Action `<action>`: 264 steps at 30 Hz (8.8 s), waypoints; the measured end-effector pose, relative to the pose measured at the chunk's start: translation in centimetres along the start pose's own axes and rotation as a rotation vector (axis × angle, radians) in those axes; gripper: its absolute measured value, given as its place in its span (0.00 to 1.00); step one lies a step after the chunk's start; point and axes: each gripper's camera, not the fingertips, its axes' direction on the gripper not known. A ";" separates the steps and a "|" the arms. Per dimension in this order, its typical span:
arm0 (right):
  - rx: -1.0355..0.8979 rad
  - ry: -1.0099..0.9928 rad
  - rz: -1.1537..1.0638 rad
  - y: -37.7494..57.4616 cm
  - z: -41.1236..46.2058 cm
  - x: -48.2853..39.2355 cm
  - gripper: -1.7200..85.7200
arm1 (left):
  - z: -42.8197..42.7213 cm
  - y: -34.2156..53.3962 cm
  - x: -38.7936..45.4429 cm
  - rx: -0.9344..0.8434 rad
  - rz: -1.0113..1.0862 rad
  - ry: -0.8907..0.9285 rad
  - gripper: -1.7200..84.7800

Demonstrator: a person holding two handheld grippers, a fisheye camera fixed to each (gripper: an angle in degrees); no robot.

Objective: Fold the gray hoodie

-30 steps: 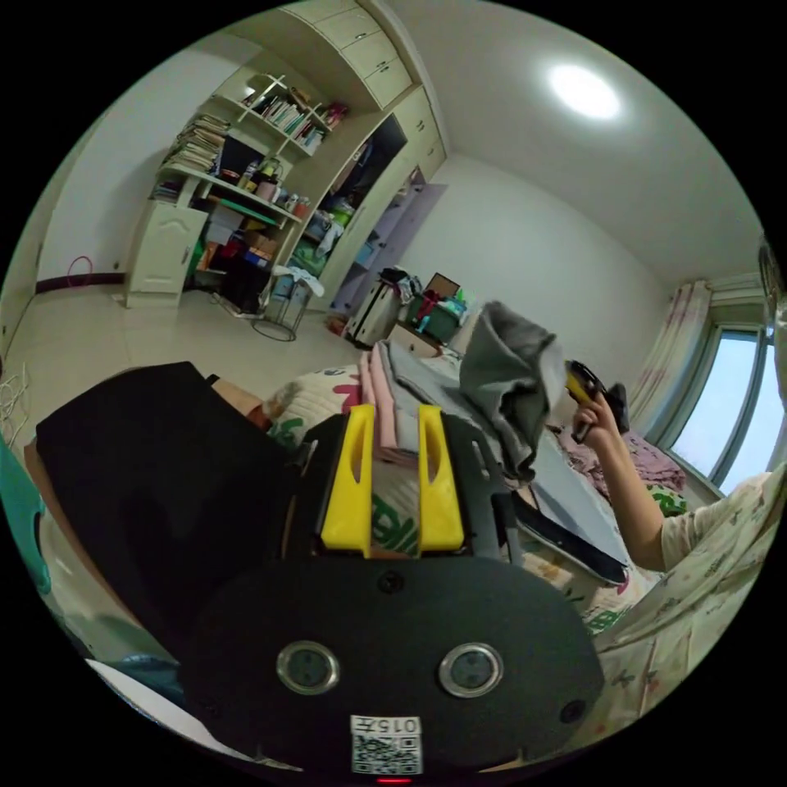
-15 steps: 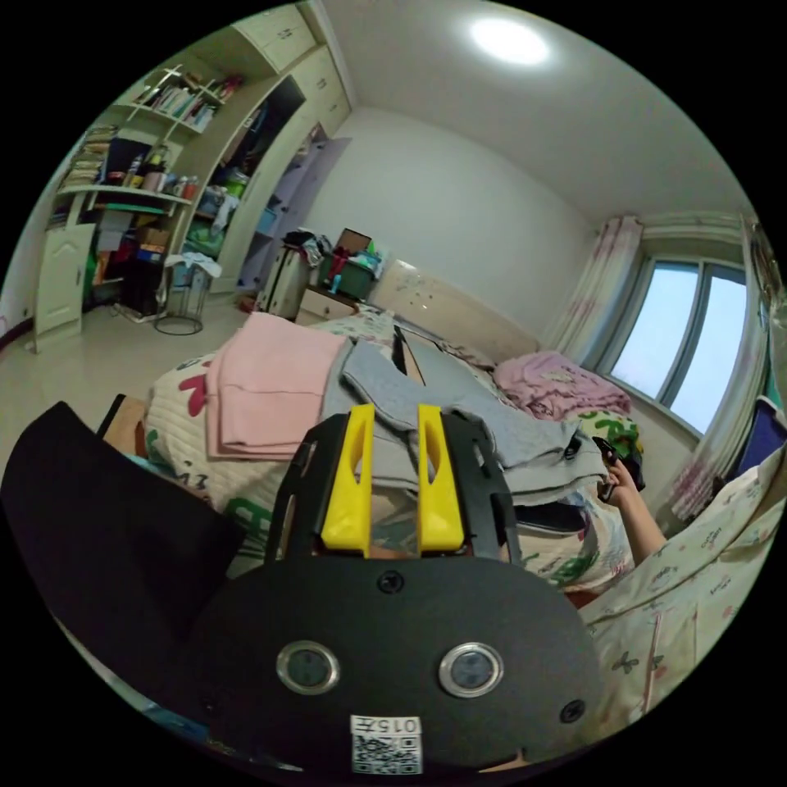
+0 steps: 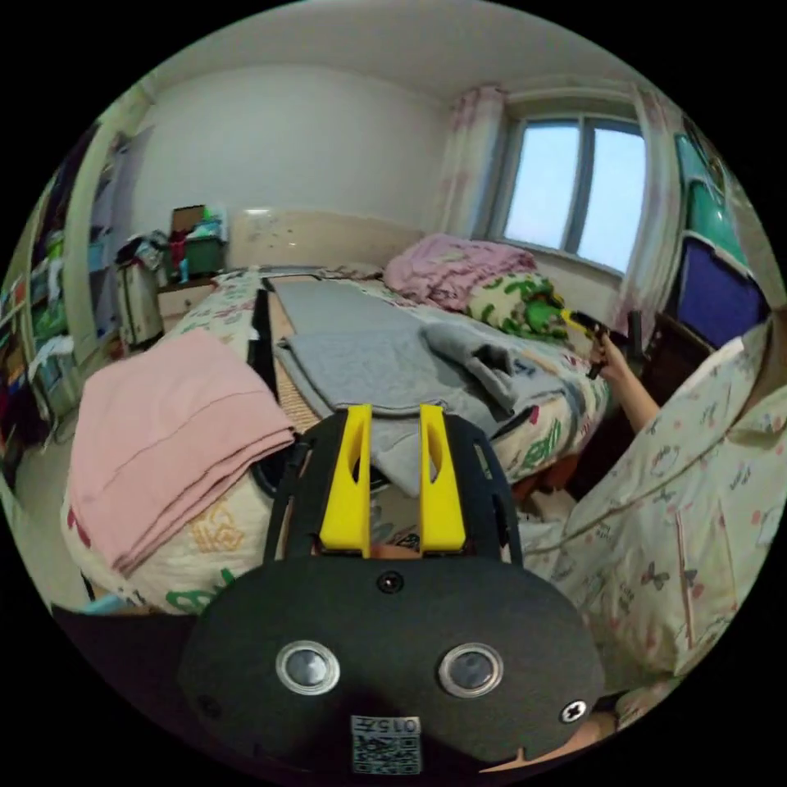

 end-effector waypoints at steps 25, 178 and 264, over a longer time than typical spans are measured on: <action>-0.242 -0.186 -0.245 -18.6 17.2 -21.1 0.02 | 13.7 -28.3 -14.3 -0.033 0.150 0.110 0.03; -0.618 -0.463 -0.311 -34.5 43.6 -23.2 0.23 | 34.0 -46.5 -28.1 -0.449 0.260 0.084 0.26; 0.577 0.472 0.972 -76.9 -6.1 31.3 0.17 | 36.0 -84.8 -13.6 -0.478 0.453 0.382 0.18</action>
